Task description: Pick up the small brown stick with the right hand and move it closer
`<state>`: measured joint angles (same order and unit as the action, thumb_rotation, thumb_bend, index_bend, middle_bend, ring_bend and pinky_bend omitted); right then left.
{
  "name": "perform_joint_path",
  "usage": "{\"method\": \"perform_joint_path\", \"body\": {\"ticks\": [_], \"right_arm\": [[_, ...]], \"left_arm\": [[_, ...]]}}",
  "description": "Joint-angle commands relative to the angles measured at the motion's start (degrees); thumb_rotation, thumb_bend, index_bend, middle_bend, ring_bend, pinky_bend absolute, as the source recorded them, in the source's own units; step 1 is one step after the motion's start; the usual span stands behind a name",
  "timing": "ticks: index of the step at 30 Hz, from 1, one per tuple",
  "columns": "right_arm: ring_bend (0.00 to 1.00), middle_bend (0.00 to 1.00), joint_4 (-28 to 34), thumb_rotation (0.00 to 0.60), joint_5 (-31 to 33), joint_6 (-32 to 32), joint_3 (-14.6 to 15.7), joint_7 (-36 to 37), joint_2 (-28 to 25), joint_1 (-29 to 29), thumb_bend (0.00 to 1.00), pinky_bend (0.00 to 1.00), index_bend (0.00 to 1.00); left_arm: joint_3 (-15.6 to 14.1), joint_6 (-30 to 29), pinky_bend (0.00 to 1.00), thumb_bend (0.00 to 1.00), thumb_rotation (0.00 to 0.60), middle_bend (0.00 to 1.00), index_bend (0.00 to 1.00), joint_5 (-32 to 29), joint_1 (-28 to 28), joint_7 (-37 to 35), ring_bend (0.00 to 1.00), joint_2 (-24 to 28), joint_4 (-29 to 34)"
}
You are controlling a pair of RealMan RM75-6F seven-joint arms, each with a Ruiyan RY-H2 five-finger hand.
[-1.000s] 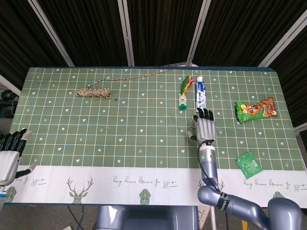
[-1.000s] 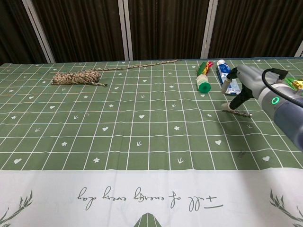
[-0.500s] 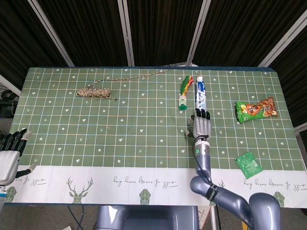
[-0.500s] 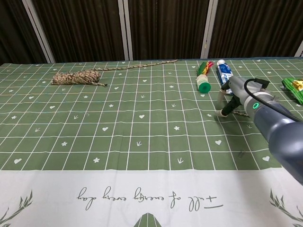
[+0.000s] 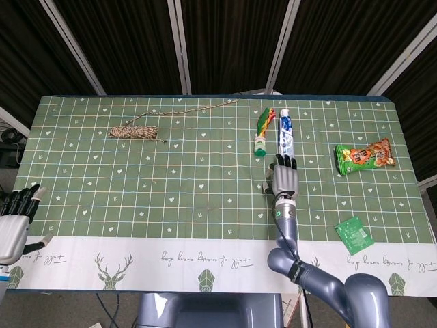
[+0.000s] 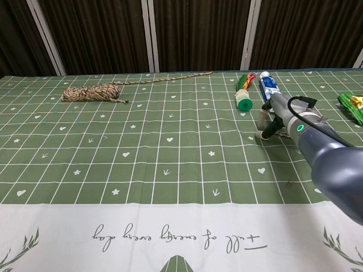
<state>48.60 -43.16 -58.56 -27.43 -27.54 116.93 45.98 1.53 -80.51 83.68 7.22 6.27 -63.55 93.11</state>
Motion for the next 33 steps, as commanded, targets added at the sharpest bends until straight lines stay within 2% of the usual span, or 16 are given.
{"method": "perform_joint_path", "body": {"ticks": [1, 33], "right_arm": [[0.0, 0.1, -0.22, 0.6, 0.17, 0.01, -0.2, -0.06, 0.04, 0.05, 0.25, 0.0, 0.5], [0.0, 0.1, 2.32, 0.6, 4.26, -0.16, -0.47, -5.32, -1.25, -0.66, 0.3, 0.0, 0.51]], "left_arm": [[-0.03, 0.07, 0.0, 0.16, 0.6, 0.0, 0.0, 0.0, 0.02, -0.1, 0.0, 0.02, 0.08], [-0.07, 0.11, 0.0, 0.15, 0.6, 0.0, 0.0, 0.1, 0.12, -1.33, 0.0, 0.04, 0.1]]}}
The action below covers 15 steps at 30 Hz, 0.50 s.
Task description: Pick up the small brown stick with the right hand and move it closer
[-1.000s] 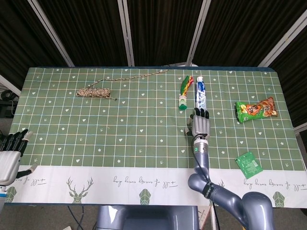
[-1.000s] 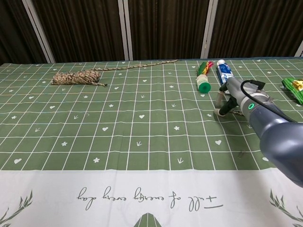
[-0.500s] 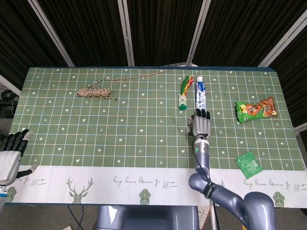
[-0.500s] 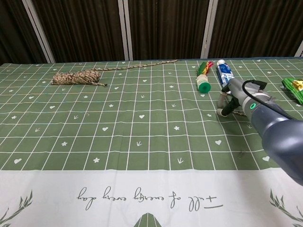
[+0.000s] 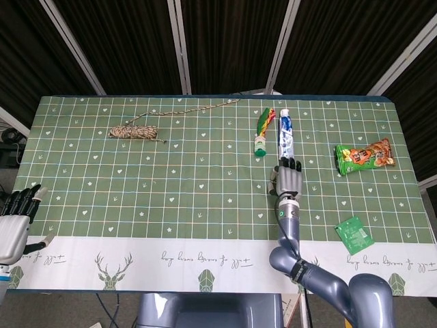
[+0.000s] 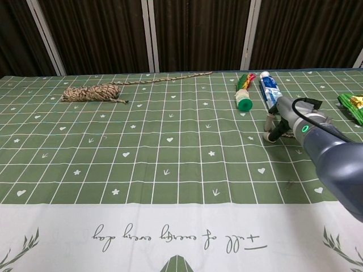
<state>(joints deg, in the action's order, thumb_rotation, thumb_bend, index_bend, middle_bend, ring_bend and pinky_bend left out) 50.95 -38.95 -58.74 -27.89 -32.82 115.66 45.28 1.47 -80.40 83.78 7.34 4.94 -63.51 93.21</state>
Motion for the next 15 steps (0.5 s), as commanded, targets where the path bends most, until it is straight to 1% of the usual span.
{"method": "perform_joint_path", "body": {"ticks": [1, 9, 15], "right_arm": [[0.0, 0.1, -0.1, 0.6, 0.07, 0.01, -0.01, -0.04, 0.03, 0.09, 0.3, 0.0, 0.51], [0.0, 0.14, -0.54, 0.6, -0.33, -0.06, 0.51, 0.0, 0.17, 0.08, 0.32, 0.0, 0.57], [0.0, 0.16, 0.84, 0.6, -1.39, -0.8, 0.7, 0.9, -0.17, -0.14, 0.32, 0.0, 0.6]], "left_arm": [[0.0, -0.02, 0.0, 0.15, 0.6, 0.0, 0.0, 0.01, 0.0, 0.02, 0.0, -0.01, 0.01], [-0.03, 0.21, 0.0, 0.16, 0.6, 0.0, 0.0, -0.18, 0.03, -0.29, 0.0, 0.12, 0.17], [-0.01, 0.25, 0.0, 0.16, 0.6, 0.0, 0.0, -0.21, 0.05, -0.54, 0.0, 0.18, 0.25]]}}
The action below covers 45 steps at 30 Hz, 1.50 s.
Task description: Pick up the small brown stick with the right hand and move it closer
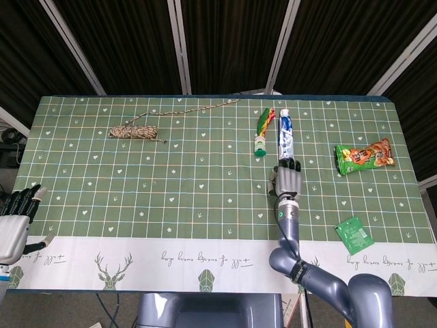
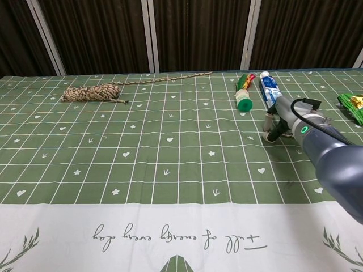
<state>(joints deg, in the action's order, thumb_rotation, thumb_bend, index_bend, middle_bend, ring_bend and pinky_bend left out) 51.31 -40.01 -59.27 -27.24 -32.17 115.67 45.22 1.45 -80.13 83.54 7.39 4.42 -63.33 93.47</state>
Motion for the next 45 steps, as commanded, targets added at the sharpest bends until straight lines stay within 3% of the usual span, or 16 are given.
{"method": "perform_joint_path", "body": {"ticks": [1, 19, 33, 45], "right_arm": [[0.0, 0.16, 0.84, 0.6, -0.58, -0.46, 0.08, 0.34, -0.31, -0.09, 0.32, 0.0, 0.6], [0.0, 0.16, 17.82, 0.6, 0.47, -7.25, -3.54, -0.8, -7.23, -0.84, 0.32, 0.0, 0.61], [0.0, 0.16, 29.47, 0.6, 1.92, -12.05, -2.58, -3.01, -11.51, -2.27, 0.32, 0.0, 0.61], [0.0, 0.16, 35.87, 0.6, 2.78, -15.15, -1.79, -4.33, -14.55, -3.11, 0.32, 0.0, 0.61]], "left_arm": [[-0.01, -0.02, 0.0, 0.16, 0.6, 0.0, 0.0, 0.05, 0.01, -0.05, 0.0, 0.0, -0.04], [0.13, -0.62, 0.0, 0.16, 0.6, 0.0, 0.0, 0.05, -0.17, 0.26, 0.0, -0.3, -0.04], [0.24, -1.12, 0.0, 0.16, 0.6, 0.0, 0.0, 0.1, -0.32, 0.75, 0.0, -0.58, -0.09], [0.41, -1.41, 0.0, 0.15, 0.6, 0.0, 0.0, -0.12, -0.44, 1.04, 0.0, -0.84, -0.25]]}}
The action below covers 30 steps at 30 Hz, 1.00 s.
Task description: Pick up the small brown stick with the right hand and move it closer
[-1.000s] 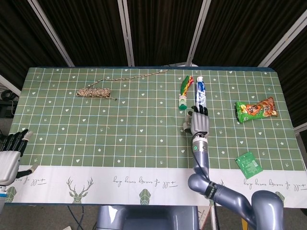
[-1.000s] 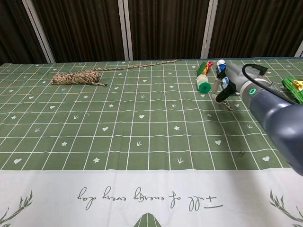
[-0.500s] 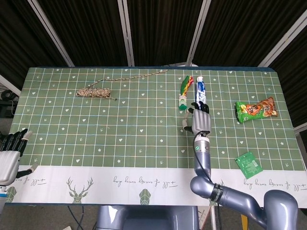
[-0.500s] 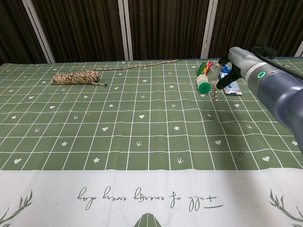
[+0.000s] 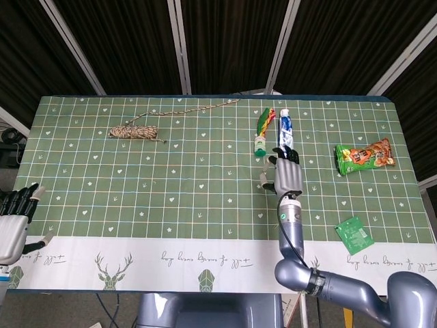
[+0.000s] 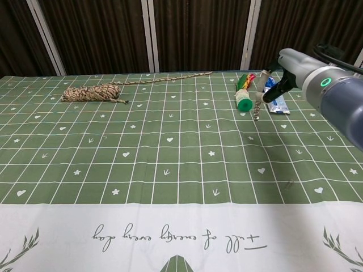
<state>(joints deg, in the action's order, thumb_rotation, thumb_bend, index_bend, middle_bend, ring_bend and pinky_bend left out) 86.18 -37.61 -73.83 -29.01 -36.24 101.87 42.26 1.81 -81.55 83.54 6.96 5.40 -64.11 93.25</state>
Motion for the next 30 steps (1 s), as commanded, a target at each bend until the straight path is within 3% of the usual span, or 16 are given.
{"method": "perform_joint_path", "body": {"ticks": [1, 15, 30], "right_arm": [[0.0, 0.16, 1.42, 0.6, 0.56, -0.74, -0.05, -0.34, -1.02, -0.14, 0.32, 0.0, 0.61], [0.0, 0.16, 4.72, 0.6, 1.7, -1.86, 0.38, -0.36, -4.31, -0.42, 0.32, 0.0, 0.62], [0.0, 0.16, 7.61, 0.6, 2.29, -1.16, 2.85, 0.52, -7.03, -1.16, 0.32, 0.0, 0.62]], "left_arm": [[0.09, 0.04, 0.0, 0.16, 0.6, 0.0, 0.0, -0.22, -0.01, 0.11, 0.0, -0.08, -0.03], [0.06, -0.21, 0.0, 0.16, 0.6, 0.0, 0.0, 0.03, -0.09, 0.3, 0.0, -0.16, -0.11], [0.13, 0.46, 0.0, 0.16, 0.6, 0.0, 0.0, -0.56, 0.05, 0.23, 0.0, 0.05, 0.46]]}}
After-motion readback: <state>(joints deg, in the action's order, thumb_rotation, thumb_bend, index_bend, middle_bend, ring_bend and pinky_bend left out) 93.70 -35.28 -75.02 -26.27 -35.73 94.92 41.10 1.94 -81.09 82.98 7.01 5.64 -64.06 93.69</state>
